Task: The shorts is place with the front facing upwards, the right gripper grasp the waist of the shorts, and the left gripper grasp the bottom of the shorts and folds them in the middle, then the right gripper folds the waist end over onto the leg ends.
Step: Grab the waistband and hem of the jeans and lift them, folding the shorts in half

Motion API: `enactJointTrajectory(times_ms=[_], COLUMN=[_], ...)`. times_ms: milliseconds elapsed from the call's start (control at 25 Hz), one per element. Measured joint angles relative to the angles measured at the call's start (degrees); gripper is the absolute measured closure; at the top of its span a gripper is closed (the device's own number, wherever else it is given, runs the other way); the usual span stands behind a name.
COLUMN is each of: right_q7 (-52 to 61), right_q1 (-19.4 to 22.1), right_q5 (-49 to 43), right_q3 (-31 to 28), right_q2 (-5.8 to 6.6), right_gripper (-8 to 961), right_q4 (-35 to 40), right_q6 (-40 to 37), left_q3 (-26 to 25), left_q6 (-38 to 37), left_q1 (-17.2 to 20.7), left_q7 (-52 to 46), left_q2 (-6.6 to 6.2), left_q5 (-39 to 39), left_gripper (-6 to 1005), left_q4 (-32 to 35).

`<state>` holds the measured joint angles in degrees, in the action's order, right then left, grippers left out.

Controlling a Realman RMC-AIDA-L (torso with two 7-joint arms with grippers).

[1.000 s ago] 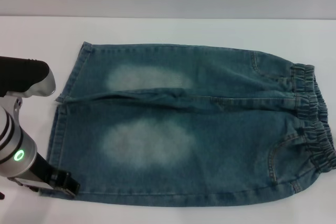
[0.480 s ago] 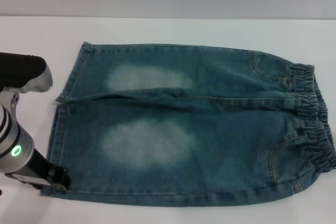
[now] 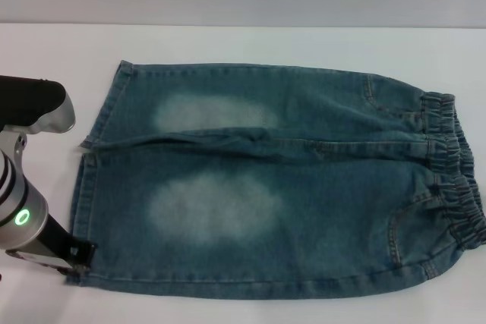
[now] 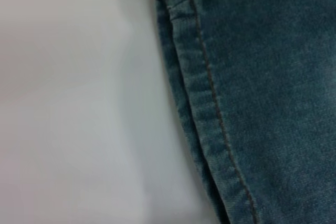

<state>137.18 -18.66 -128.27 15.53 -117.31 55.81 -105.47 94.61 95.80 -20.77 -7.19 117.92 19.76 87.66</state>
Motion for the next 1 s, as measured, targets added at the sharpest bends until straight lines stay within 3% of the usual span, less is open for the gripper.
enactJointTrajectory(times_ms=[240, 600, 1000], right_q7=[0.17, 0.61, -0.63], right_q1=[-0.24, 1.17, 4.43], right_q5=[0.04, -7.25, -9.24], right_q3=[-0.23, -4.47, -6.96], right_q2=[0.13, 0.30, -0.84], right_gripper=[177, 178, 177], right_q4=[0.00, 0.50, -0.23], right_q6=[0.00, 0.43, 2.79], left_q3=[-0.16, -0.48, -1.37], left_q6=[0.75, 1.83, 1.28], left_q1=[-0.55, -2.20, -4.22], left_q7=[0.15, 0.16, 0.80], left_q2=[0.03, 0.11, 0.12], left_q5=[0.13, 0.23, -0.21], left_gripper=[959, 958, 956], left_q4=[0.88, 4.02, 2.31])
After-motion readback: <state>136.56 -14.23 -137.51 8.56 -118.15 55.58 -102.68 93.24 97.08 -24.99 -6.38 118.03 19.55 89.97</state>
